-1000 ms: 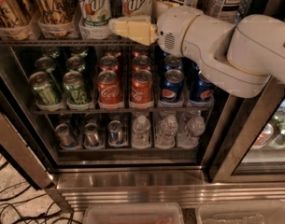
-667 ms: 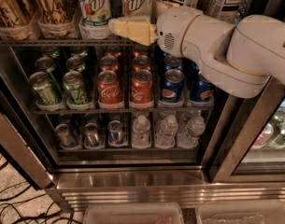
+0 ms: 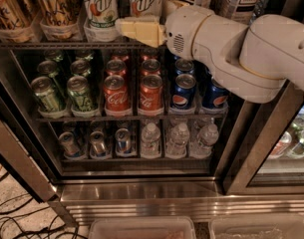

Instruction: Pick 7up can from top shelf of fridge

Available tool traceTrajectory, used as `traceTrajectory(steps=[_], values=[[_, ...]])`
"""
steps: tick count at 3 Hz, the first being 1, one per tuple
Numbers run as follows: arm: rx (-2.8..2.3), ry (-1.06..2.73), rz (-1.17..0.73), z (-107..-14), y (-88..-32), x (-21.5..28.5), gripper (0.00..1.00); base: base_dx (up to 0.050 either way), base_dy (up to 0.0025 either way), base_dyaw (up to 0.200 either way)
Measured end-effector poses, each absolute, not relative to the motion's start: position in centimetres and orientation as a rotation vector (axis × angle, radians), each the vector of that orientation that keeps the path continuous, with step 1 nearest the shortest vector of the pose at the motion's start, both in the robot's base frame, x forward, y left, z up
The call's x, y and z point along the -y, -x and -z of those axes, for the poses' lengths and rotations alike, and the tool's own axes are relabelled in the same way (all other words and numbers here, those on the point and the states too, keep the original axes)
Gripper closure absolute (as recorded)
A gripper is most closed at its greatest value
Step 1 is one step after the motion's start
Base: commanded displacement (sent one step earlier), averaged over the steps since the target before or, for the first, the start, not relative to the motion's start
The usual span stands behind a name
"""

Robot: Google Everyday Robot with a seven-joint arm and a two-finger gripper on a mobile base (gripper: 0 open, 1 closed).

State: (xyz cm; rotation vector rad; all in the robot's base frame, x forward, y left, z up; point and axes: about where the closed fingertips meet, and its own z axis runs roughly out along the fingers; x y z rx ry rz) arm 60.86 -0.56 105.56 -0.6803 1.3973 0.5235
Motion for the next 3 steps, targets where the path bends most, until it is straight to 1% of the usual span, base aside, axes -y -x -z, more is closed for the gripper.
traceTrajectory(steps=[1, 2, 3], values=[[-1.401, 0.687, -0.528, -105.53, -61.0, 0.17, 0.2, 0.0, 0.0, 0.0], [-1.401, 0.687, -0.528, -105.53, -61.0, 0.16, 0.39, 0.0, 0.0, 0.0], [-1.401, 0.687, -0.528, -105.54, -61.0, 0.16, 0.62, 0.0, 0.0, 0.0]])
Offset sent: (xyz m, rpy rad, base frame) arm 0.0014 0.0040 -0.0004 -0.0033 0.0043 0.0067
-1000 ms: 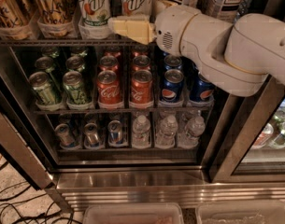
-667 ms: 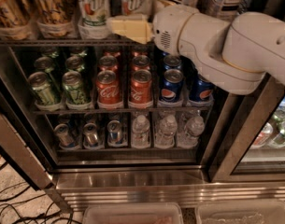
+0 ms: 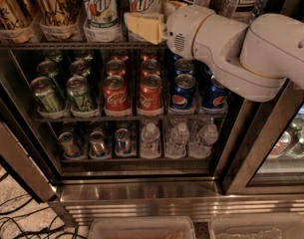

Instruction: Pick 7up can from top shelf of fridge

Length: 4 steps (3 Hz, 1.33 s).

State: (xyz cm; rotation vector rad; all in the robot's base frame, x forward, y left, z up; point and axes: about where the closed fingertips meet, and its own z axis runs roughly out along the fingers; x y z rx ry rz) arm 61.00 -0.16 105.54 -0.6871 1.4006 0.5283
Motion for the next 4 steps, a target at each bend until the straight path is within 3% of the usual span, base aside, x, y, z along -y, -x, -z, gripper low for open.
traceTrajectory(steps=[1, 2, 4], values=[[-1.401, 0.687, -0.528, -105.5, -61.0, 0.2, 0.85, 0.0, 0.0, 0.0], [-1.401, 0.687, -0.528, -105.5, -61.0, 0.2, 1.0, 0.0, 0.0, 0.0], [-1.375, 0.675, -0.548, -107.1, -60.4, 0.3, 1.0, 0.0, 0.0, 0.0]])
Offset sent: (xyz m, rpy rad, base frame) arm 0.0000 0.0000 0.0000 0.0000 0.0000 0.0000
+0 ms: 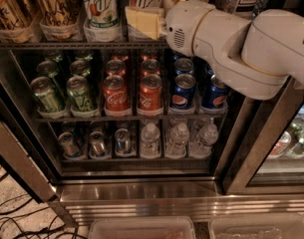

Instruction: Pick 7up can from top shelf of fridge

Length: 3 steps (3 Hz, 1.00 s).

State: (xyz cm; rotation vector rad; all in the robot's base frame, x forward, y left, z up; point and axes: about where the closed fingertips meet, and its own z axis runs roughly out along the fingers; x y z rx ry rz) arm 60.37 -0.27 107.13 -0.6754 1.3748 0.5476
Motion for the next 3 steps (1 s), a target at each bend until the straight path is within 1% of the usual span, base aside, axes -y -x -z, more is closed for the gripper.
traceTrajectory(steps=[1, 3], values=[[-1.321, 0.664, -0.569, -109.9, -59.3, 0.6, 1.0, 0.0, 0.0, 0.0], [-1.306, 0.705, -0.593, -110.7, -58.0, 0.2, 1.0, 0.0, 0.0, 0.0]])
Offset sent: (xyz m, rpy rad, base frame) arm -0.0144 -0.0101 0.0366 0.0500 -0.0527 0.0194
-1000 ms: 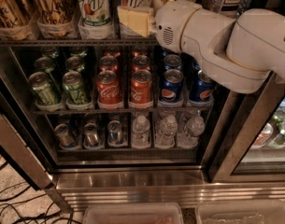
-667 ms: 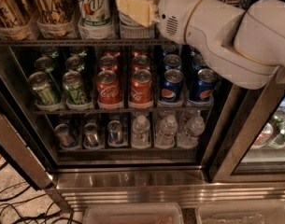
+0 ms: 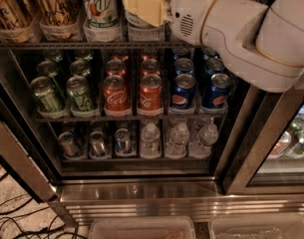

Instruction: Pick 7up can from top shelf of fridge

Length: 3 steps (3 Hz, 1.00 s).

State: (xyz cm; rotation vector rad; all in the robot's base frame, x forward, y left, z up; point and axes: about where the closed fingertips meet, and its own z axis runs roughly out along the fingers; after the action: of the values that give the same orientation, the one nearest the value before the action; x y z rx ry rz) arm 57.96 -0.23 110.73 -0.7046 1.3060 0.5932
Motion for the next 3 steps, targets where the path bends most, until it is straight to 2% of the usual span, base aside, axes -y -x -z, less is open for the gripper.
traceTrajectory(steps=[3], values=[[-1.384, 0.788, -0.663, -108.5, -51.5, -0.5, 1.0, 0.0, 0.0, 0.0]])
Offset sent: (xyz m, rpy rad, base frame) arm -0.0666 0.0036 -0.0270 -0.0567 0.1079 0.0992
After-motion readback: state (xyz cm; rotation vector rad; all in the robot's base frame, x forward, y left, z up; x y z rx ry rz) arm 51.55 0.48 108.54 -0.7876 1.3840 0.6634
